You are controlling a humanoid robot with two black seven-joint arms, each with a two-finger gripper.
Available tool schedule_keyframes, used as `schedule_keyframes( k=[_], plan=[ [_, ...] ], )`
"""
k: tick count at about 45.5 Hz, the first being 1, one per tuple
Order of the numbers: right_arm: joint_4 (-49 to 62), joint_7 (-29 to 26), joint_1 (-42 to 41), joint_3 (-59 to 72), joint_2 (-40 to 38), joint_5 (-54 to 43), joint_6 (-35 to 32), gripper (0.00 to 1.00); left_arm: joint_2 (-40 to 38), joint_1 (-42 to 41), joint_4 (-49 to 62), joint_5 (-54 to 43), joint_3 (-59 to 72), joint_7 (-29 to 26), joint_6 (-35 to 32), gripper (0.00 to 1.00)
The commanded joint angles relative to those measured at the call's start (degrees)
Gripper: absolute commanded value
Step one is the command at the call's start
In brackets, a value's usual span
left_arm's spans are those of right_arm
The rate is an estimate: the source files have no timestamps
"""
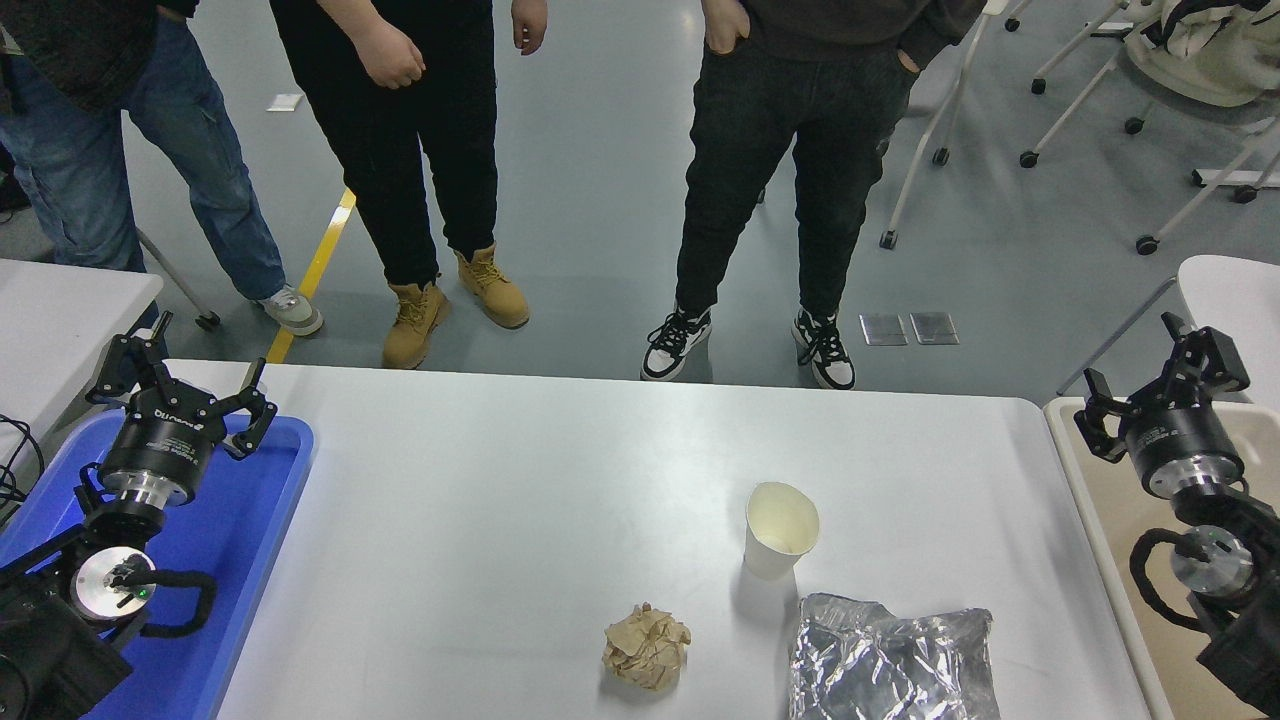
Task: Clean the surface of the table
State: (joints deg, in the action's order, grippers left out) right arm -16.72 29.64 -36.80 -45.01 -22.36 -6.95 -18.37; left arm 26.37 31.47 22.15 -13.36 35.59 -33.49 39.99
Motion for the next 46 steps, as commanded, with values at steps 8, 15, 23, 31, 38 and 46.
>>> schedule_keyframes(
  k=[8, 15, 23, 31, 38, 46],
  plan=[
    [0.1, 0.0, -12.9, 39.4, -7.2, -3.8, -0.2, 0.99, 0.0, 0.0, 0.0, 0.0, 0.0, 0.0, 0.0, 1.0],
    [0.2, 0.1, -20.1, 56.4, -8.2, -6.9, -2.2, 0.99, 0.0, 0.0, 0.0, 0.0, 0.0, 0.0, 0.0, 1.0],
    [-0.1, 0.1, -27.7, 70.8, -8.5, -15.9, -8.0, 0.99, 0.0, 0.0, 0.0, 0.0, 0.0, 0.0, 0.0, 1.0],
    [-5.7, 0.1, -35.5, 75.8, -9.8, -30.0, -8.8, 0.99, 0.0, 0.0, 0.0, 0.0, 0.0, 0.0, 0.0, 1.0],
    [-21.6, 0.1, -44.7, 75.7, -14.1, -46.6, -8.8, 0.99, 0.0, 0.0, 0.0, 0.0, 0.0, 0.0, 0.0, 1.0],
    [-28.2, 0.1, -47.8, 76.7, -13.9, -57.6, -8.9, 0.99, 0.0, 0.0, 0.0, 0.0, 0.0, 0.0, 0.0, 1.0]
  ],
)
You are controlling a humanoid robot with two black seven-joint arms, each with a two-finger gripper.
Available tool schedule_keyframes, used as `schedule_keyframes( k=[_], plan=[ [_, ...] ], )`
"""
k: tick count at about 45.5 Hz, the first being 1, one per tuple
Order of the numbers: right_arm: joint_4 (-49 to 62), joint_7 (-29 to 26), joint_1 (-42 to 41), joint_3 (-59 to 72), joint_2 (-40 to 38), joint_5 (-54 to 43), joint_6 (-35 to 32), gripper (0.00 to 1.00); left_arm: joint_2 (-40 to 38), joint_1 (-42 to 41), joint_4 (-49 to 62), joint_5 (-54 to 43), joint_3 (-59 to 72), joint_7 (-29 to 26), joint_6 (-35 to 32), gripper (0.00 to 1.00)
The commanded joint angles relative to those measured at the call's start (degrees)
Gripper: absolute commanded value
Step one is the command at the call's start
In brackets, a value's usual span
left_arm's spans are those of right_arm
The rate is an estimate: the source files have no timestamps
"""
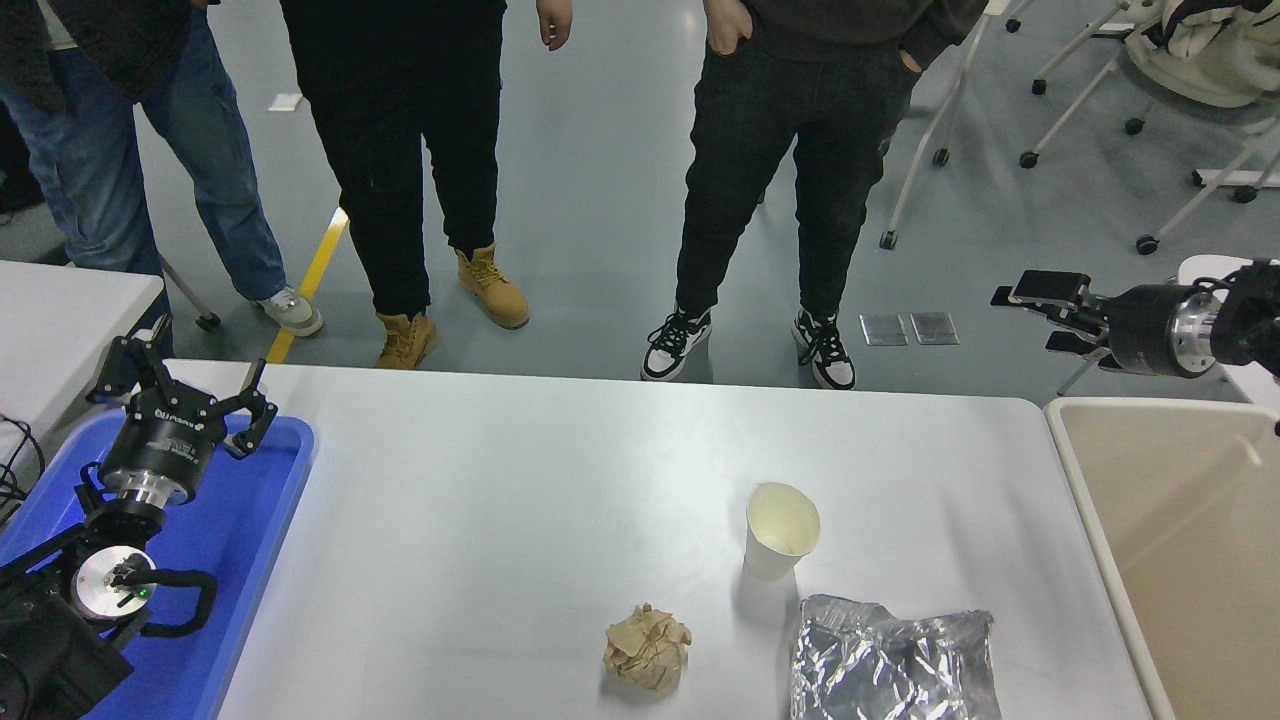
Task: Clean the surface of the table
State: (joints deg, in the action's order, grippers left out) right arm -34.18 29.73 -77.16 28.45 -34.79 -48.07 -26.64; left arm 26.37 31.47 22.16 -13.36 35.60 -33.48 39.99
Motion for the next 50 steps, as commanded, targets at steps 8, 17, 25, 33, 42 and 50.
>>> schedule_keyframes(
  k=[8, 17, 25, 33, 42, 50],
  plan=[
    [-15.2, 0.0, -11.5, 7.4, 1.9, -20.5, -1.4, 0.99, 0.0, 0.0, 0.0, 0.0, 0.0, 0.0, 0.0, 1.0],
    [-23.0, -0.3, -17.0, 10.1, 5.8, -21.1, -1.4, 0.99, 0.0, 0.0, 0.0, 0.0, 0.0, 0.0, 0.0, 1.0],
    [-24.7, -0.6, -17.1, 10.0, 11.1, -21.2, -1.2, 0.99, 0.0, 0.0, 0.0, 0.0, 0.0, 0.0, 0.0, 1.0],
    [-24.4, -1.1, -15.9, 9.8, 15.4, -21.2, -0.7, 0.99, 0.0, 0.0, 0.0, 0.0, 0.0, 0.0, 0.0, 1.0],
    [-21.6, -2.2, -11.8, 9.8, 18.2, -21.2, 2.3, 0.99, 0.0, 0.0, 0.0, 0.0, 0.0, 0.0, 0.0, 1.0],
    [-18.1, -4.3, -7.7, 9.8, 19.4, -21.1, 5.1, 0.99, 0.0, 0.0, 0.0, 0.0, 0.0, 0.0, 0.0, 1.0]
  ],
)
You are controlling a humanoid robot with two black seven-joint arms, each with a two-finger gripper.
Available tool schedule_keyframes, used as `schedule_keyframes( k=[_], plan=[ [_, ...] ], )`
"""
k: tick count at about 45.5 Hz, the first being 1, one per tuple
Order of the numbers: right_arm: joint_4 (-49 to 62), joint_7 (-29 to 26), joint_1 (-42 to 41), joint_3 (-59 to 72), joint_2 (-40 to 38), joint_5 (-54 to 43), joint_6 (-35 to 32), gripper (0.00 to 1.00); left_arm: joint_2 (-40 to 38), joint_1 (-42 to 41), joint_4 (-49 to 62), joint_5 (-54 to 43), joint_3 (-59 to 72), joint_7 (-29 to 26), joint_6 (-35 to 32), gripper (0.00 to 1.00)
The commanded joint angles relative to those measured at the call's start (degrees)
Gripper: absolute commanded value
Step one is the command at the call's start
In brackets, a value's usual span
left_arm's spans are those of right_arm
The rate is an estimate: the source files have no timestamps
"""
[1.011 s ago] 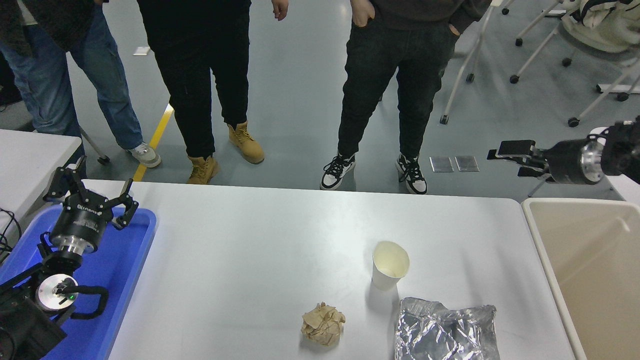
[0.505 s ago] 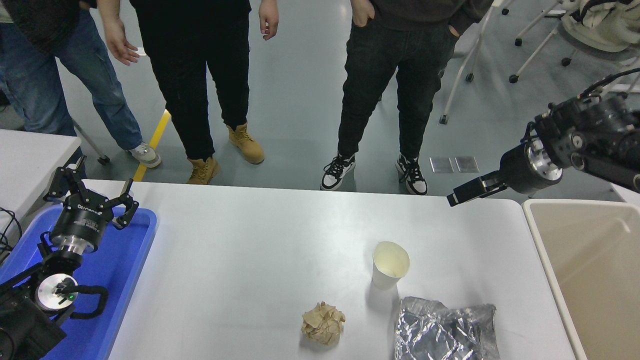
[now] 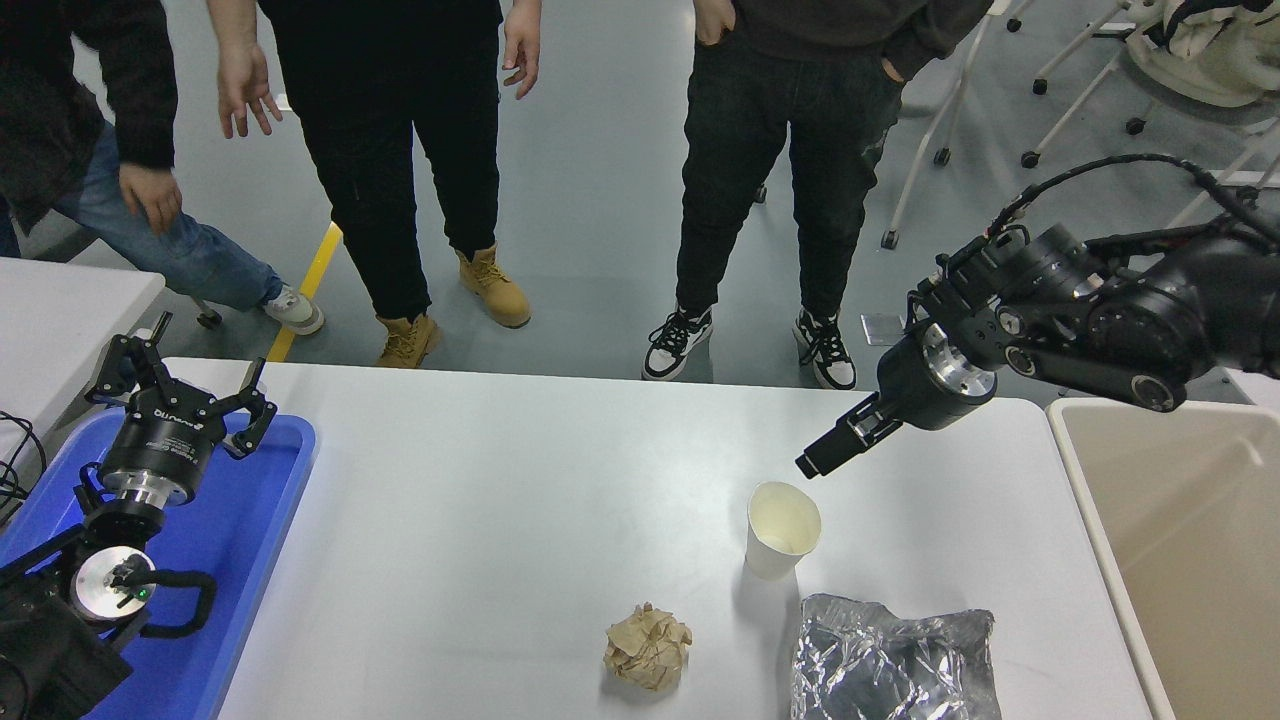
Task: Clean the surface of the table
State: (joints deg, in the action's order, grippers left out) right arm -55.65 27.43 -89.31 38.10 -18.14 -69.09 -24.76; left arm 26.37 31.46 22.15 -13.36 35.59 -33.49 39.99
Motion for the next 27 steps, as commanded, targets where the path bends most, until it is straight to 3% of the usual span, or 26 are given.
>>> schedule_keyframes(
  k=[1, 23, 27],
  plan=[
    [3.7, -2.1, 5.0, 0.1, 2.8, -0.1, 3.5, 0.98, 0.0, 0.0, 0.0, 0.0, 0.0, 0.0, 0.0, 1.0],
    [6.9, -3.4, 12.2, 0.6, 2.8, 0.0, 11.1, 0.98, 0.0, -0.1, 0.0, 0.0, 0.0, 0.0, 0.0, 1.0],
    [7.0, -3.4, 12.8, 0.6, 2.7, 0.0, 11.1, 0.92, 0.0, -0.1, 0.0, 0.0, 0.0, 0.0, 0.0, 1.0]
  ],
)
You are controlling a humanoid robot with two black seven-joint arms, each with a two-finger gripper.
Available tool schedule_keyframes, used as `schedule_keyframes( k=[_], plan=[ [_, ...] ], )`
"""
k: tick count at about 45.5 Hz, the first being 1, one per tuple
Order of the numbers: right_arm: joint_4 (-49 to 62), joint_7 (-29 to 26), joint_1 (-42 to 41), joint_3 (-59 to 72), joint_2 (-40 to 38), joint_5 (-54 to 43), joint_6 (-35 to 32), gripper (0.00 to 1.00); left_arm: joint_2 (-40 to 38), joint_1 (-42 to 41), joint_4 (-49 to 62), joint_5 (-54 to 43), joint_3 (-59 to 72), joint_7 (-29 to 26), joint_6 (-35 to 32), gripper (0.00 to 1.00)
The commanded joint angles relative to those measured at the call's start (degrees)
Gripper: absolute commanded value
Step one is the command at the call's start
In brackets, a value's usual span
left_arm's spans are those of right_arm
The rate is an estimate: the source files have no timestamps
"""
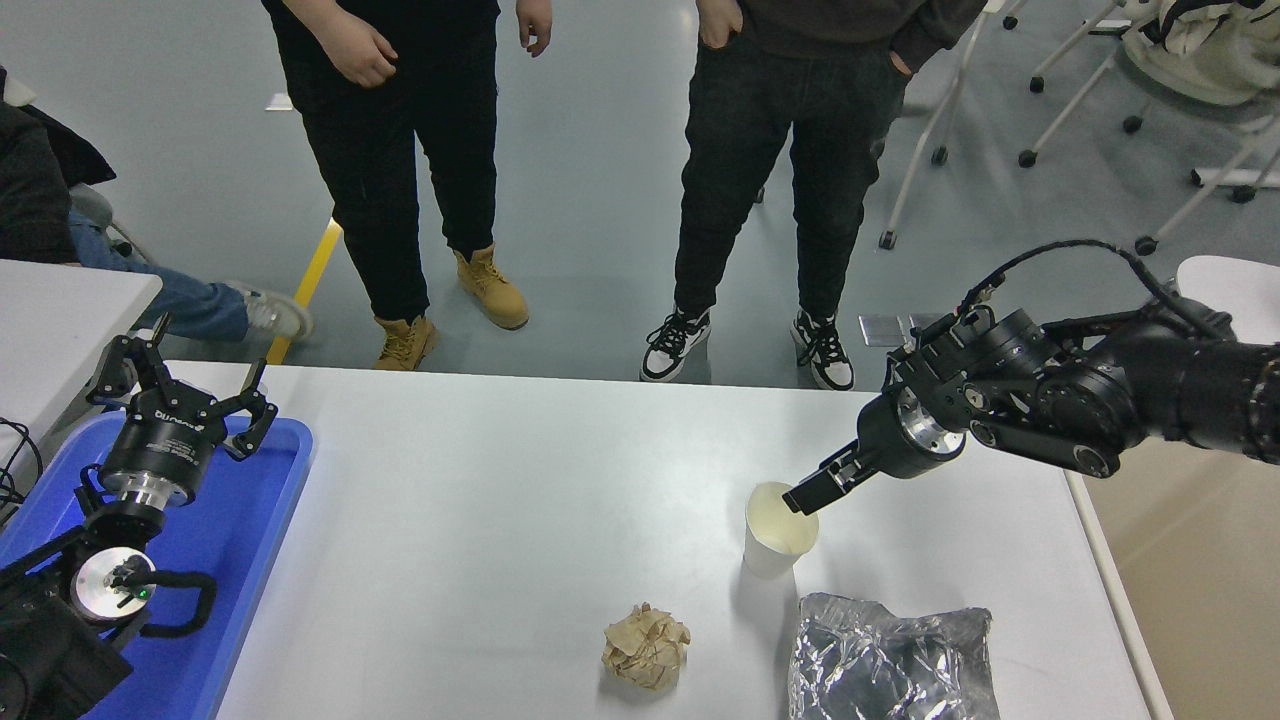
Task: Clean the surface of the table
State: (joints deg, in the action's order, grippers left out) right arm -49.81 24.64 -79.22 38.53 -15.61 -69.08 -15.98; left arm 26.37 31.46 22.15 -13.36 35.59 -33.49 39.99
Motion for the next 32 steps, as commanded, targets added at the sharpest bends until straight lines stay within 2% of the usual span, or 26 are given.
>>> schedule_keyframes(
  k=[1, 15, 17, 22, 25, 27, 30, 32],
  plan=[
    [1.2, -0.6, 2.8, 0.1, 0.1, 0.0, 2.4, 0.92, 0.0, 0.0, 0.0, 0.0, 0.0, 0.0, 0.0, 1.0],
    [1.4, -0.6, 3.9, 0.2, 0.2, -0.1, 3.6, 0.74, 0.0, 0.0, 0.0, 0.0, 0.0, 0.0, 0.0, 1.0],
    [1.3, -0.6, 4.2, 0.1, 0.2, -0.2, 3.7, 0.67, 0.0, 0.0, 0.0, 0.0, 0.0, 0.0, 0.0, 1.0],
    [1.4, -0.5, 4.2, 0.5, 0.2, -0.3, 3.7, 0.42, 0.0, 0.0, 0.0, 0.0, 0.0, 0.0, 0.0, 1.0],
    [1.4, -0.4, 4.3, 0.6, 0.2, -0.3, 3.7, 0.35, 0.0, 0.0, 0.0, 0.0, 0.0, 0.0, 0.0, 1.0],
    [1.5, -0.1, 4.3, 0.6, 0.2, -0.3, 3.7, 0.34, 0.0, 0.0, 0.0, 0.0, 0.0, 0.0, 0.0, 1.0],
    [1.4, 0.1, 4.2, 0.6, 0.2, -0.3, 3.6, 0.21, 0.0, 0.0, 0.0, 0.0, 0.0, 0.0, 0.0, 1.0],
    [1.5, 0.1, 4.2, 0.6, 0.2, -0.3, 3.6, 0.19, 0.0, 0.0, 0.0, 0.0, 0.0, 0.0, 0.0, 1.0]
  ],
)
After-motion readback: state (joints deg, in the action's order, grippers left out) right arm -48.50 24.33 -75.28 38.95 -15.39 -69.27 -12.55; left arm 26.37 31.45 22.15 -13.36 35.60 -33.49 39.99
